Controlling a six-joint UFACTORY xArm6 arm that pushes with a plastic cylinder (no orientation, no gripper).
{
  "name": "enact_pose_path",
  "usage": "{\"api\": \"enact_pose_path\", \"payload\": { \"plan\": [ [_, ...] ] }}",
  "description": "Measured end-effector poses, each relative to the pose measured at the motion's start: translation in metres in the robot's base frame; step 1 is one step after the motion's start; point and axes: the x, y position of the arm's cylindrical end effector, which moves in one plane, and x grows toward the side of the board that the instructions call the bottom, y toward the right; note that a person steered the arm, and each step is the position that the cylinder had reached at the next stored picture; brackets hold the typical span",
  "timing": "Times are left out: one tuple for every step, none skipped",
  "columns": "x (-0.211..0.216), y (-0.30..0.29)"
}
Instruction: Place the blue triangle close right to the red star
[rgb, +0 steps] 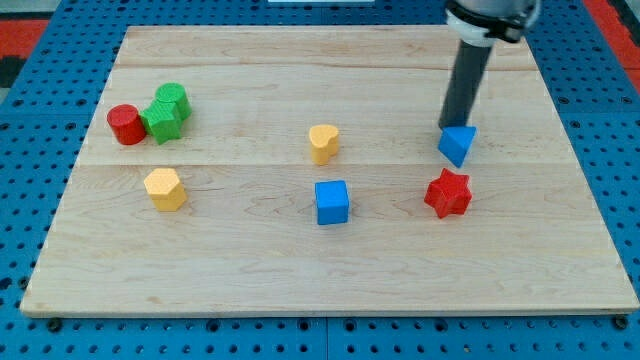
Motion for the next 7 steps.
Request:
{"api": "enact_pose_path", "payload": {
  "plan": [
    [0.031,-0.004],
    [0.049,-0.004],
    [0.05,-0.004],
    [0.05,0.006],
    [0.05,0.031],
    [0.047,0.031],
    [0.033,0.03]
  ]
}}
